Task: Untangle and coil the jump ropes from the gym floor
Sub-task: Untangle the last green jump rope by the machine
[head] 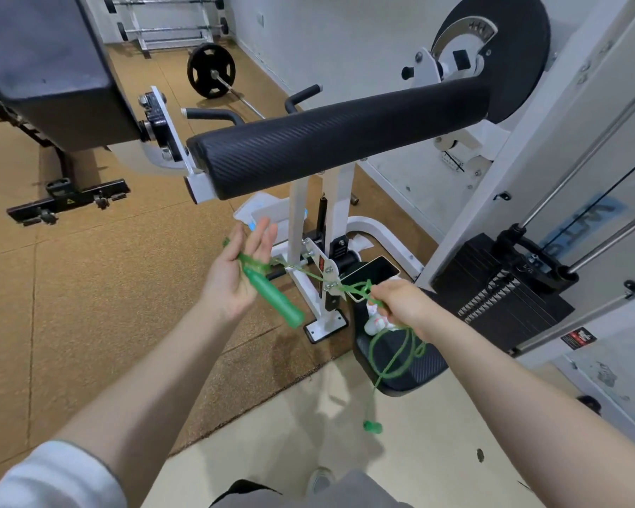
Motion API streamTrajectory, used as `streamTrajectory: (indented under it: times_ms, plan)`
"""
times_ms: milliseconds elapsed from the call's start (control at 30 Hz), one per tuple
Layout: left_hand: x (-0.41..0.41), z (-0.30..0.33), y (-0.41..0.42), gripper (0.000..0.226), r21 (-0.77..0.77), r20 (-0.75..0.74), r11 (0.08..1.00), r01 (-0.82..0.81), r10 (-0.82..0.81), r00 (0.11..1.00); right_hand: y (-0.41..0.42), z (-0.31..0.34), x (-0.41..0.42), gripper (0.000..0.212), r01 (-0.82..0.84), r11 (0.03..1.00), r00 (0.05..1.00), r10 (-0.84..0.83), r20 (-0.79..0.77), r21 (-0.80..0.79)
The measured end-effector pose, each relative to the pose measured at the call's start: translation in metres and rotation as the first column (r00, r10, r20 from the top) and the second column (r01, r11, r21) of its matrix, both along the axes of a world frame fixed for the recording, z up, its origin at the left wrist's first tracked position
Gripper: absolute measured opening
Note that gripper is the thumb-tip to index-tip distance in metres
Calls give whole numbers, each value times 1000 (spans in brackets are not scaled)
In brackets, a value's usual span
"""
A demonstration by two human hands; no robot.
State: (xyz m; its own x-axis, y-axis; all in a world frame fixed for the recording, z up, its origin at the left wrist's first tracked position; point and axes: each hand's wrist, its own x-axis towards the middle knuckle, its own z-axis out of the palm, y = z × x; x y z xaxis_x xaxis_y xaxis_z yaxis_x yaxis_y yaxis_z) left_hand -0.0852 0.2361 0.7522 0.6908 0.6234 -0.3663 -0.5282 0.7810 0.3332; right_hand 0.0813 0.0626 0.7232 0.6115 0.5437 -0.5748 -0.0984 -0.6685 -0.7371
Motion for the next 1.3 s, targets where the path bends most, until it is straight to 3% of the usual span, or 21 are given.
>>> streamTrajectory:
  times_ms: [67, 133, 200, 267, 333, 400, 500, 600, 667, 733, 800, 867, 967, 1033, 1100, 1133, 1200, 1233, 1300]
  plan:
    - [0, 3, 10, 48, 115, -89, 993, -17, 27, 996, -1, -3, -9, 28, -164, 985, 984, 167, -65, 57]
    - [-6, -1, 19, 54, 350, -367, 931, 105, 33, 930, -3, 1, -19, 25, -271, 934, 948, 302, -106, 232]
    - [-17, -8, 22, 56, 497, -612, 794, 351, 33, 790, 1, 13, -29, 21, -276, 894, 947, 315, -57, 353]
    - [-27, -14, 19, 57, 521, -744, 634, 572, 9, 668, 10, 25, -37, 19, -348, 860, 937, 330, 112, 373]
    - [-34, -17, 14, 59, 491, -831, 457, 742, -12, 557, 18, 33, -45, 18, -454, 812, 888, 380, 259, 366]
    - [-39, -18, 7, 58, 456, -870, 308, 835, -40, 491, 26, 42, -54, 20, -463, 789, 883, 371, 287, 405]
    - [-43, -22, 9, 51, 432, -899, 206, 878, 27, 436, 39, 55, -62, 28, -368, 795, 928, 278, 249, 483]
    - [-48, -18, 21, 50, 441, -898, 116, 890, 59, 437, 48, 60, -64, 38, -295, 830, 944, 174, 282, 473]
    - [-57, -17, 34, 47, 455, -889, 180, 872, 50, 454, 51, 62, -65, 38, -296, 857, 936, 171, 309, 422]
    - [-67, -14, 47, 49, 506, -847, 414, 756, 73, 527, 52, 61, -66, 33, -299, 874, 943, 209, 259, 383]
    - [-75, -14, 62, 54, 498, -729, 738, 455, 72, 681, 53, 57, -69, 29, -316, 883, 946, 265, 185, 347]
    - [-80, -14, 76, 54, 304, -565, 948, 98, 97, 819, 55, 51, -75, 34, -379, 873, 925, 356, 131, 306]
    - [-91, -19, 94, 48, -69, -318, 981, -181, 151, 936, 62, 46, -85, 43, -358, 871, 926, 377, 12, 336]
    - [-100, -27, 103, 42, -222, -187, 949, -225, 185, 965, 68, 44, -89, 38, -258, 901, 953, 296, -59, 349]
    - [-112, -30, 111, 24, -318, -83, 938, -139, 118, 989, 71, 37, -91, 33, -191, 909, 964, 246, -106, 370]
    - [-117, -32, 114, 17, -315, -68, 948, -50, 30, 997, 73, 35, -94, 31, -165, 905, 964, 231, -128, 393]
    - [-126, -34, 120, 14, -196, -212, 969, 151, -192, 958, 76, 34, -101, 27, -148, 874, 958, 244, -154, 462]
    - [-128, -36, 121, 14, -146, -314, 964, 223, -259, 913, 78, 35, -105, 29, -152, 850, 949, 269, -166, 504]
    - [-131, -39, 120, 20, -147, -367, 954, 263, -299, 881, 82, 40, -114, 38, -130, 800, 929, 304, -209, 586]
